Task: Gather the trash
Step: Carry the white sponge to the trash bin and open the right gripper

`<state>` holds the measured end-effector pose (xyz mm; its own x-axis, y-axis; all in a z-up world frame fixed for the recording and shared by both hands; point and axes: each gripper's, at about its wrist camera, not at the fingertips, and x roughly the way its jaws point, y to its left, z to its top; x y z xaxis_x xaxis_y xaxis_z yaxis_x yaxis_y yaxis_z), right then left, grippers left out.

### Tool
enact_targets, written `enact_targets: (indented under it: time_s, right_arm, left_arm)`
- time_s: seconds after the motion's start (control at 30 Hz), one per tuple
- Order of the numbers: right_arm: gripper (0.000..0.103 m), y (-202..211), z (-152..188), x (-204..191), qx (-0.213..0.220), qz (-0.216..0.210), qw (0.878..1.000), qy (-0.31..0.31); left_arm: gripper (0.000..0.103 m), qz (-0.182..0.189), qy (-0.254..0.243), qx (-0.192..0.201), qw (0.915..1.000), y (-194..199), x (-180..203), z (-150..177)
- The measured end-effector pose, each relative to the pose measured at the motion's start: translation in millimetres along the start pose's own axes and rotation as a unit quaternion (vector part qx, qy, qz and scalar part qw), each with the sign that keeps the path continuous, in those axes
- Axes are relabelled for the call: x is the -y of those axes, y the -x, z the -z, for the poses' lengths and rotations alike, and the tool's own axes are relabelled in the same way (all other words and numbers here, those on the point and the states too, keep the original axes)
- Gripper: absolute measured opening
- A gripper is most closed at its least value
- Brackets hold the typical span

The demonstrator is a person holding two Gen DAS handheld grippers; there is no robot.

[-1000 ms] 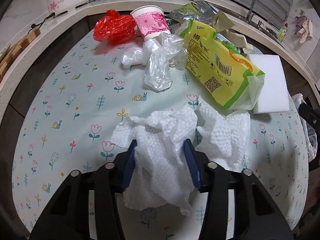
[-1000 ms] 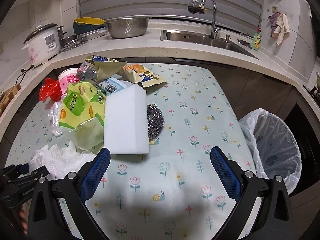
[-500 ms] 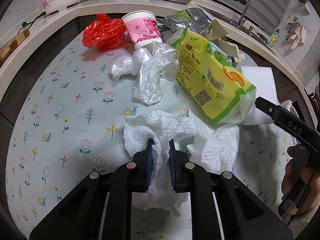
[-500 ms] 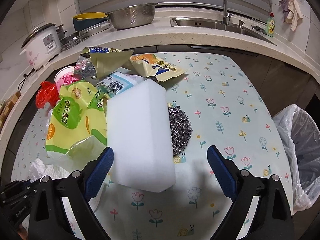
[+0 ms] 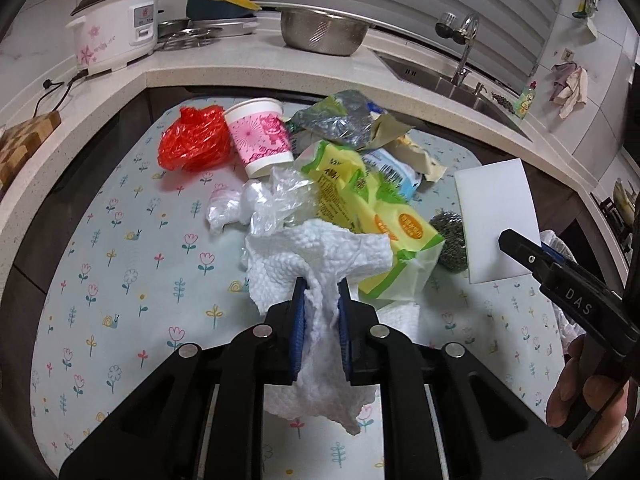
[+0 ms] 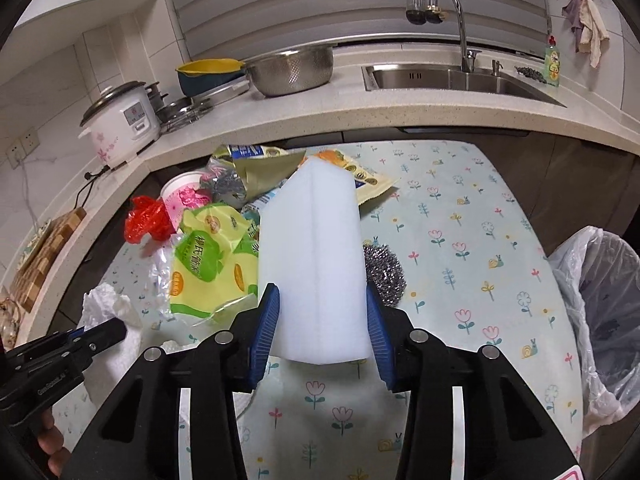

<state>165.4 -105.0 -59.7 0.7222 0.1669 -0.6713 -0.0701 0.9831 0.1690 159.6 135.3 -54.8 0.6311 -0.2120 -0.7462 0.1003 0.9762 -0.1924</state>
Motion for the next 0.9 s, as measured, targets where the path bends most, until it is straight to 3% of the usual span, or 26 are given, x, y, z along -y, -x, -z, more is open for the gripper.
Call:
enact_targets:
  time_s: [0.27, 0.5, 0.9]
  right_arm:
    - [0.042, 65, -3, 44, 0.052, 0.044, 0.997, -0.025]
    - [0.042, 116, 9, 101, 0.083, 0.092, 0.99, -0.063]
    - [0.042, 162, 40, 219, 0.098, 0.183, 0.969, -0.134]
  left_arm:
    - [0.014, 0.048, -0.045, 0.026, 0.9975, 29, 71, -12]
    - [0.014, 0.096, -0.091, 0.04, 0.9903, 46, 147, -10]
    - [0.015, 0.19, -0.18, 0.03, 0.9647, 34, 296, 1]
